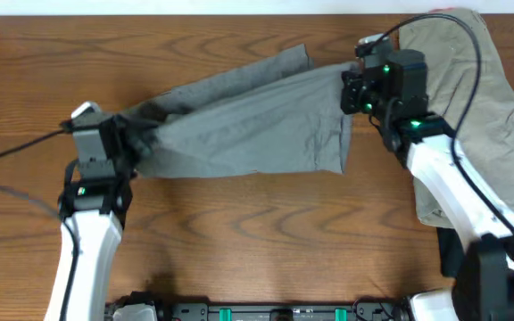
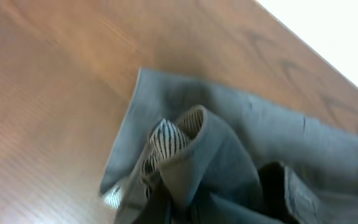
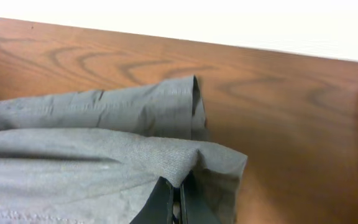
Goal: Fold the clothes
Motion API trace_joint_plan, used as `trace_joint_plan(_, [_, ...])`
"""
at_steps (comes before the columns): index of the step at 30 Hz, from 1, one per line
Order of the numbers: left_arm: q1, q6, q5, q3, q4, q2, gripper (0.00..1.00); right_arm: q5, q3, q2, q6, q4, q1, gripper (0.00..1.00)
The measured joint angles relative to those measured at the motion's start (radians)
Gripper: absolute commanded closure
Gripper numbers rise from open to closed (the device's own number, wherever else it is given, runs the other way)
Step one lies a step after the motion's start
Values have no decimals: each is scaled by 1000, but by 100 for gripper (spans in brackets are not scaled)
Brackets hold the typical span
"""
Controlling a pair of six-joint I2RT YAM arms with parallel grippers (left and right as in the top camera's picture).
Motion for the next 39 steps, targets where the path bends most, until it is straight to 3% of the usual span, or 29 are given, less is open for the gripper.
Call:
trace_joint_plan(6, [0,13,-21,-2,212,138,94,18,0,121,-5,142,20,99])
trace_joint_plan(13, [0,17,-25,-3,388,163,94,40,0,151,-5,245,23,99])
trace_joint_plan(21, [-2,17,-29,-3,446,163,94,51,0,151,-25,283,23,99])
trace_joint_plan(30, [-47,44,-32,-4,222,6,94,30,0,108,-31,103,23,99])
trace_joint_plan(39, [-48,51,-33,-5,-101,-275,94,21,5,-214,-51,-204,23,99])
